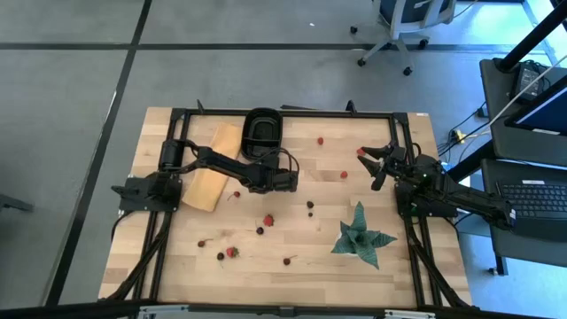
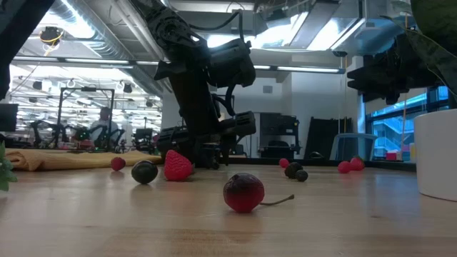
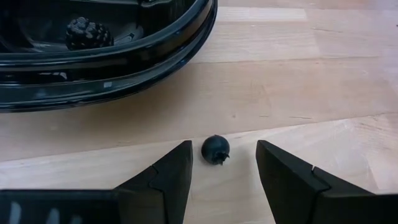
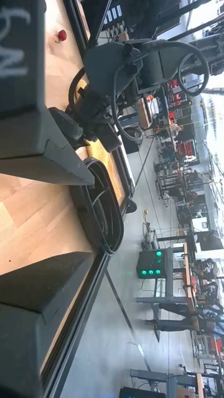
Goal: Pick and placing Produce into tupperware
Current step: Put the top blueberry into the black bin
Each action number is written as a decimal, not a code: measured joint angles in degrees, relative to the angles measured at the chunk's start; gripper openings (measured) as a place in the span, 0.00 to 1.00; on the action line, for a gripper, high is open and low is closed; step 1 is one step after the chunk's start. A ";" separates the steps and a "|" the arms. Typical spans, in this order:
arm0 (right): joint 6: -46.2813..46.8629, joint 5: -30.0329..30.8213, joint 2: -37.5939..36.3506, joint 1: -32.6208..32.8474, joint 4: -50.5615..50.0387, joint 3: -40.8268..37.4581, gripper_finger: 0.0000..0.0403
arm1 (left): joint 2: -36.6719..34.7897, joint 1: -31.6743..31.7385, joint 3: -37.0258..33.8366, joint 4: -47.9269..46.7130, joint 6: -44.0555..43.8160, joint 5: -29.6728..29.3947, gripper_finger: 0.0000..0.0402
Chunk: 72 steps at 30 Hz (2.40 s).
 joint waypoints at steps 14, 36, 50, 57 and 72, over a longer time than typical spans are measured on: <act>0.02 -0.01 0.00 0.00 0.00 0.00 0.47 | -0.01 0.07 -0.02 -1.23 0.36 0.74 0.34; -0.01 -0.03 -0.02 0.00 0.00 0.00 0.47 | -0.02 0.53 -0.15 -1.36 0.19 2.41 0.16; 0.00 -0.06 0.00 0.02 -0.02 0.00 0.47 | -2.11 -0.44 4.64 -7.78 5.80 15.85 0.16; 0.05 -0.07 -0.02 0.02 0.00 0.00 0.47 | -2.39 -0.14 11.63 -17.28 10.65 15.62 0.16; 0.26 -0.05 -0.02 0.02 -0.01 0.00 0.47 | -2.93 8.26 25.17 -36.78 30.84 22.17 0.16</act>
